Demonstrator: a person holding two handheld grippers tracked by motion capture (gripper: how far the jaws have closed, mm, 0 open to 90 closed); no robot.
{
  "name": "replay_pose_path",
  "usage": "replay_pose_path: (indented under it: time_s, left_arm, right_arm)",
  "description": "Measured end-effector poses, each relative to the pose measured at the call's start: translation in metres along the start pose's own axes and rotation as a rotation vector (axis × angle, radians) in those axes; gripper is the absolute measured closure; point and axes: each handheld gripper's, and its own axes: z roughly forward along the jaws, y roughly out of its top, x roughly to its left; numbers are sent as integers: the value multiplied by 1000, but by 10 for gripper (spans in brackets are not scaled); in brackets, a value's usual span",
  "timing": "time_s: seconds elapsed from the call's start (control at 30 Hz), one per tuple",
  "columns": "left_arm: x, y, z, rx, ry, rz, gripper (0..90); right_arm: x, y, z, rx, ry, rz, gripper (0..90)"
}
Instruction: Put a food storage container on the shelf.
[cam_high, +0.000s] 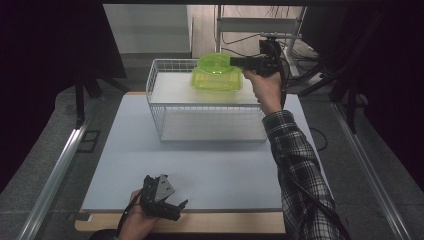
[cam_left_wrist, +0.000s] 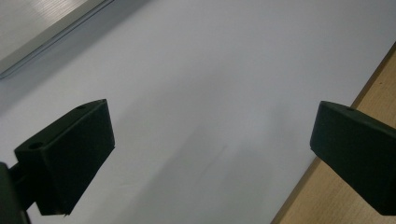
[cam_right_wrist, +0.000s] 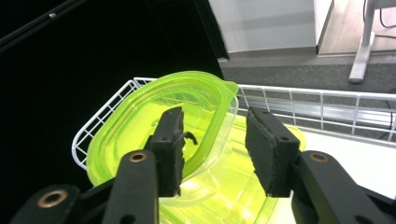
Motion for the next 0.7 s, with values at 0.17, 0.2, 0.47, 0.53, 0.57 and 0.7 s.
replay_pose_path:
  time_s: [0.17, 0.2, 0.47, 0.53, 0.57, 0.7]
  left_arm:
    - [0, 0, 0, 0, 3, -2, 0]
    - [0, 0, 0, 1, 5, -1, 0]
    - [0, 0, 1, 2, 8, -2, 0]
    - [0, 0, 1, 2, 9, -3, 0]
    - [0, 0, 1, 1, 11, -2, 0]
    - [1, 0, 0, 0, 13, -4, 0]
  right_arm:
    - [4, -2, -4, 18, 15, -51, 464]
    - [6, -4, -5, 22, 15, -64, 439]
    - [15, -20, -16, 40, 59, -145, 289]
    - [17, -25, -19, 42, 70, -162, 270]
    - [18, -27, -20, 46, 76, -172, 257]
    - [20, -38, -24, 62, 80, -201, 232]
